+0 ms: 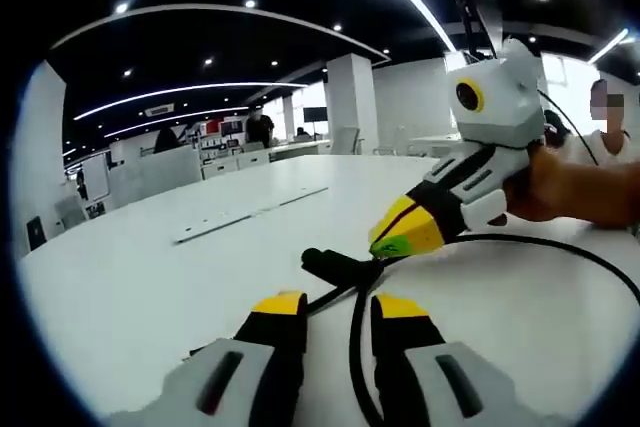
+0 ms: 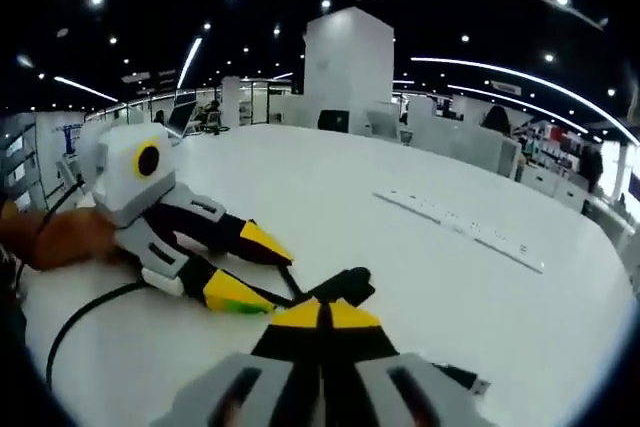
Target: Find the charging cable on the desk, coil it up and secure with Velcro.
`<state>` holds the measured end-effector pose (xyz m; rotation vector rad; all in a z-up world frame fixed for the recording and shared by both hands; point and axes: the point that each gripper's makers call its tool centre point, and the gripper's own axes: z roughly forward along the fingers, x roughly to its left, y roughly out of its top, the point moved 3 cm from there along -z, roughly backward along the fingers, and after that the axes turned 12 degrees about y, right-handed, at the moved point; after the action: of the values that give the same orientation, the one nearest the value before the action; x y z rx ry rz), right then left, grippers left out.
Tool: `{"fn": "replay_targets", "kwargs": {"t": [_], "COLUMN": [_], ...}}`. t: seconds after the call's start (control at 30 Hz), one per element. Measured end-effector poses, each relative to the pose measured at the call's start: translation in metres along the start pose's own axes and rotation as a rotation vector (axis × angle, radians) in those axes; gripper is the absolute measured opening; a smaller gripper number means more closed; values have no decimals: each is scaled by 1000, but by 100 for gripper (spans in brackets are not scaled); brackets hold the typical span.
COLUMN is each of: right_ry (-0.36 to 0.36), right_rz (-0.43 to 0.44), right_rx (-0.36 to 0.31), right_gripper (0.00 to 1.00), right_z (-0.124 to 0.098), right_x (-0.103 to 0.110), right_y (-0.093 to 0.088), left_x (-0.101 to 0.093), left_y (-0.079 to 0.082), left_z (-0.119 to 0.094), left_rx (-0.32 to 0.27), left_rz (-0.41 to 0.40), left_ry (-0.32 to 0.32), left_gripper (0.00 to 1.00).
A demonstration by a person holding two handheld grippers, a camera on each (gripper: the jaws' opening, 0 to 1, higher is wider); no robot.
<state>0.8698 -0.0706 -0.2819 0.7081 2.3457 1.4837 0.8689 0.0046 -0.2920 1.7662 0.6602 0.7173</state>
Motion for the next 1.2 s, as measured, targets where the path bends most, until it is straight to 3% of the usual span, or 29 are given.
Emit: {"fn": "replay_targets", "kwargs": {"t": [0.17,0.27,0.33,0.5,0.67,0.83,0.9,1.03,1.2], "right_ry": [2,16,13,3,7,-24,-48,-34,-46], "right_rz": [6,32,-5,-8,28,25,21,55,34], "right_rx": [-21,-34,-41,-46,-40,-66,-200,-155,-120], "right_gripper": [3,10,13,24,32,29,30,32,33], "right_z": [-2,-2,-3,-3,-2,-7,-18,-19,-19], "right_x": [4,5,8,5,6,2,-1,0,8], "right_y": [-2,-2,1,0,-9,-15,4,-6,-12], "left_x": [-1,-3,-3,-2,-1,2,3,5,6], "left_y": [0,2,3,14,14,16,15,15,16], "left_z": [-1,-2,-3,-7,-8,-11,-13,-14,-17], "left_rx": [0,13,29,-41,-38,-59,-55,-61,-66], "left_rz": [7,24,-4,-49,-50,-71,-74,-80,-92], "left_ry": [6,22,25,22,35,47,52,58,61], "left_gripper": [26,28,31,35,37,37,37,37,37]}}
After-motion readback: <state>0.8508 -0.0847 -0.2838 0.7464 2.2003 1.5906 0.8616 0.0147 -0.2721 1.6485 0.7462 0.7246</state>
